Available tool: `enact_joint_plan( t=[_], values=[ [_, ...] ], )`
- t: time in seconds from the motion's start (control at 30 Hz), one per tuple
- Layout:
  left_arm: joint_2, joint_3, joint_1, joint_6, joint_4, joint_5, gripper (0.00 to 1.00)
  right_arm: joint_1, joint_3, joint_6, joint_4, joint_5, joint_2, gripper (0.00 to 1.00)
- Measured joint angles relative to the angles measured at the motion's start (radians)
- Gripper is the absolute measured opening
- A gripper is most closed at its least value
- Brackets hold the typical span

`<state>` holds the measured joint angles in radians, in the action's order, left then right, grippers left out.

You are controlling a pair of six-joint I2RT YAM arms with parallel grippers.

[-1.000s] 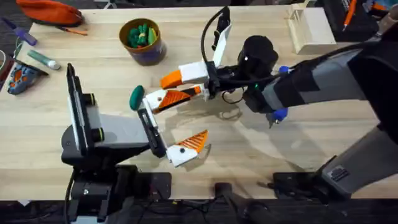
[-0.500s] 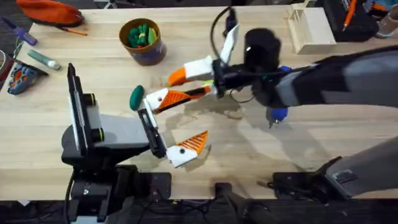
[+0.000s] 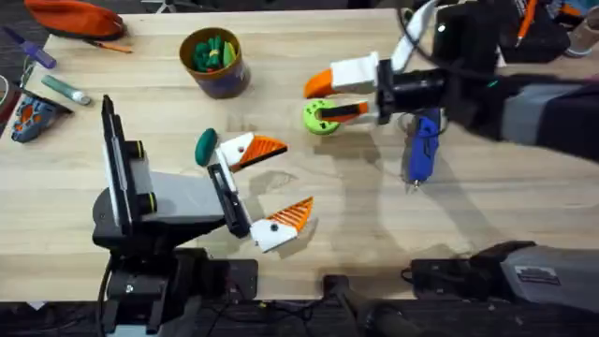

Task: Pick up the gripper from the table and insert it into the empty holder that is missing its gripper. Then pick up a screw, insert it into the mounting hole, and use the screwdriver to tighten it. Finally, clean up the table by picking up the vegetable and placing it into the bucket.

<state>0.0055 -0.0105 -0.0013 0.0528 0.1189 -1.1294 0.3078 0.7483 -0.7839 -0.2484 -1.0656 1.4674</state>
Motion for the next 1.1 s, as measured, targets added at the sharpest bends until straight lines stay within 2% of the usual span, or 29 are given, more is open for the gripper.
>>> enact_joint_plan(
  t=[0.1, 0.2, 0.3, 0.4, 0.47, 0.5, 0.63, 0.73, 0.9, 1.1],
  values=[
    [0.000, 0.000, 0.000, 0.000, 0.000, 0.000, 0.985, -0.056, 0.091, 0.162, 0.329, 0.045, -0.025, 0.992],
    [0.000, 0.000, 0.000, 0.000, 0.000, 0.000, 0.985, -0.082, 0.232, 0.346, 0.656, 0.164, -0.027, 0.993],
    [0.000, 0.000, 0.000, 0.000, 0.000, 0.000, 0.986, -0.067, 0.379, 0.496, 0.877, 0.321, -0.027, 0.992],
    [0.000, 0.000, 0.000, 0.000, 0.000, 0.000, 0.985, -0.026, 0.501, 0.609, 1.005, 0.497, -0.027, 0.992],
    [0.000, 0.000, 0.000, 0.000, 0.000, 0.000, 0.986, 0.018, 0.563, 0.661, 1.071, 0.626, -0.023, 0.993],
    [0.000, 0.000, 0.000, 0.000, 0.000, 0.000, 0.985, 0.103, 0.622, 0.718, 1.129, 0.812, 0.000, 0.993],
    [0.000, 0.000, 0.000, 0.000, 0.000, 0.000, 0.986, 0.208, 0.651, 0.765, 1.180, 0.991, 0.063, 0.993],
    [0.000, 0.000, 0.000, 0.000, 0.000, 0.000, 0.986, 0.262, 0.683, 0.789, 1.250, 1.060, 0.138, 0.992],
    [0.000, 0.000, 0.000, 0.000, 0.000, 0.000, 0.985, 0.289, 0.806, 0.818, 1.390, 1.114, 0.285, 0.990],
    [0.000, 0.000, 0.000, 0.000, 0.000, 0.000, 0.985, 0.316, 0.894, 0.840, 1.380, 1.136, 0.387, 0.958]
  ],
)
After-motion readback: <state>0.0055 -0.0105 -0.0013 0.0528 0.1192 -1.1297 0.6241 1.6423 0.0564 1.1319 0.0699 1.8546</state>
